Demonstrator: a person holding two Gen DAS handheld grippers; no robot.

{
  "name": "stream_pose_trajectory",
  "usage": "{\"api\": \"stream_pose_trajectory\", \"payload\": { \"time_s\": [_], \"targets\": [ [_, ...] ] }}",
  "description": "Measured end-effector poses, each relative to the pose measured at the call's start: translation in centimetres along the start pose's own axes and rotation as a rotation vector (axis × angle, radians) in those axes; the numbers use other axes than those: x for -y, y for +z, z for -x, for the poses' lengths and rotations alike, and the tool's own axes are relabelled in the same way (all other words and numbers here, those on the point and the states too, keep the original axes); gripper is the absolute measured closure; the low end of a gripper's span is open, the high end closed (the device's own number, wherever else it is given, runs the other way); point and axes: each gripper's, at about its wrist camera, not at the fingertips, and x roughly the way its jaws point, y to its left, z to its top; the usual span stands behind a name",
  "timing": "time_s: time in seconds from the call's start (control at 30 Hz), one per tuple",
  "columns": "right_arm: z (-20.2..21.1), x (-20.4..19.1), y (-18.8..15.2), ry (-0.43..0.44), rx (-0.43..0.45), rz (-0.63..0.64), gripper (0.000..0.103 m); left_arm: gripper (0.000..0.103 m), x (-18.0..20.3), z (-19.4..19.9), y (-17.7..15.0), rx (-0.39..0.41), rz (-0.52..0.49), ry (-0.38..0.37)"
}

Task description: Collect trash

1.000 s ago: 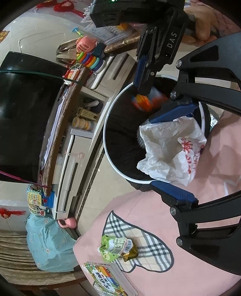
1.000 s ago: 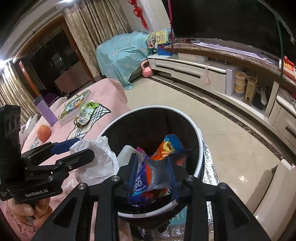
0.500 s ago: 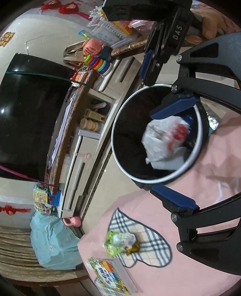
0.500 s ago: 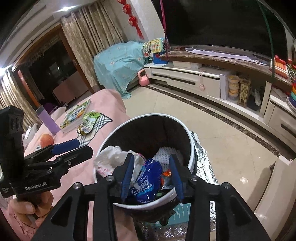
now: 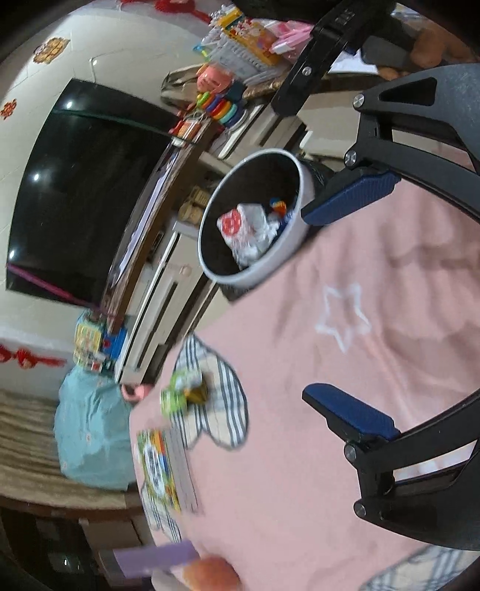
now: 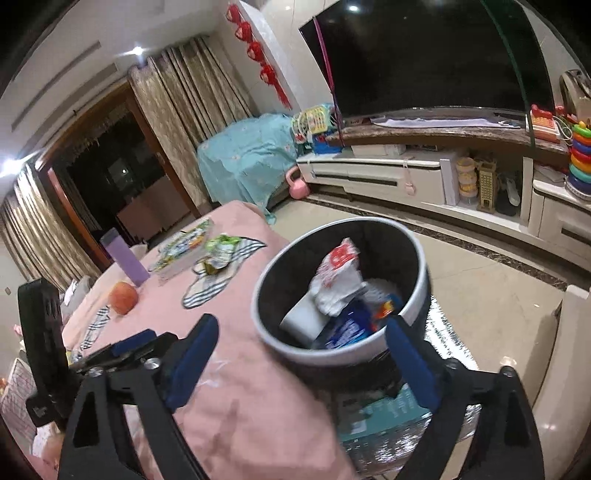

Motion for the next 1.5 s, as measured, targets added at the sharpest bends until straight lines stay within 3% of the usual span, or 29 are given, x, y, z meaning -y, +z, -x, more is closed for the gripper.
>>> {"api": "stream_pose_trajectory", "payload": {
  "time_s": [0.27,0.47,0.53,0.63,0.9,1.5],
  "targets": [
    [2.7,-3.7,-2.9,-0.041,0.087,0.008,0.002,0.009,-2.5,5.3,-2.2,0.132,0.019,0.053],
    [7.4,-8.3,-2.1,-0.087,0.266,0.155,0.000,0.000,-2.9,9.7,-1.9,0.275,0.013,0.094],
    [8.9,-9.5,-2.3,-0.100,0.340,0.199,0.000,0.000,-2.7,11.1,-2.3,0.360,0.005,0.170],
    [9.6,-10.7,-3.2,-0.153,0.418,0.254,0.000,0.000,-2.4,11.8,-3.5,0.426,-0.025,0.267],
    [5.7,-9.8,-6.2,-0.198,0.351,0.222,0.000,0.000,-2.5,10.7,-6.2,0.415,-0.076,0.299],
    [5.2,-9.2,-7.6,-0.248,0.343,0.223,0.000,0.000,-2.4,10.7,-7.2,0.408,-0.069,0.343]
  ]
}}
